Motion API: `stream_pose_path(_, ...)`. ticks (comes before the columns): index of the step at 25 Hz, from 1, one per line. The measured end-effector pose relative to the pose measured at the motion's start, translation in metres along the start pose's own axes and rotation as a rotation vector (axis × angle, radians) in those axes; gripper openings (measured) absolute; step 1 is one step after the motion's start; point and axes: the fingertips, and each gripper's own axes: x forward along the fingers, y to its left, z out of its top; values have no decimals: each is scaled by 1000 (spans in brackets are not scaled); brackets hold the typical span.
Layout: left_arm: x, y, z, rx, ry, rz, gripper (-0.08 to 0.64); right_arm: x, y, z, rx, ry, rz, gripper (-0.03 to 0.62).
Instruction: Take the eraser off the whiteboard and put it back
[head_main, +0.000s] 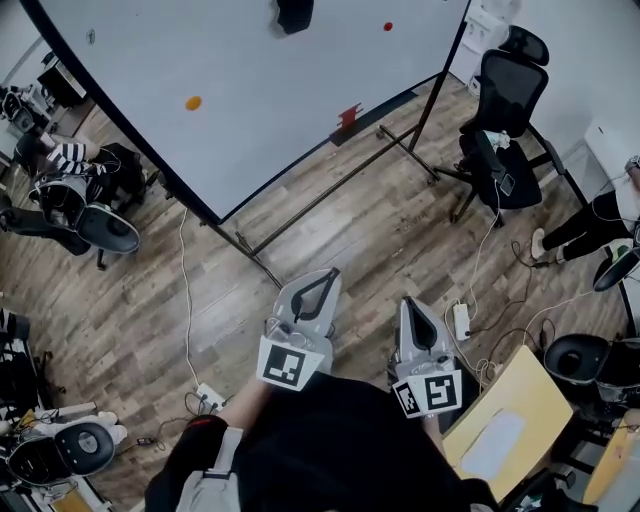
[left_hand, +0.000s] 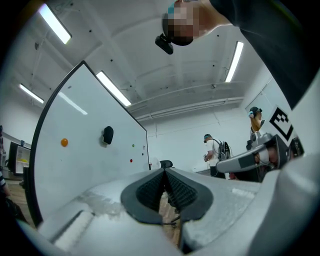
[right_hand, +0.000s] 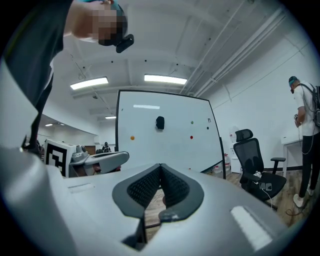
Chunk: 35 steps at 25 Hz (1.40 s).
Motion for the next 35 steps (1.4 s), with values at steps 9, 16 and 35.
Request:
stream_pose_path(9,40,86,-6,25,-22,64,3,101,-4,9,-7,-21,40,2)
stream_pose_path(16,47,140,-9,58,-36,130,3,149,15,13,-37,-22,85,2)
stream_pose_path(35,68,215,-6,63,-17,254,3,254,2,42,-38,34,170,3)
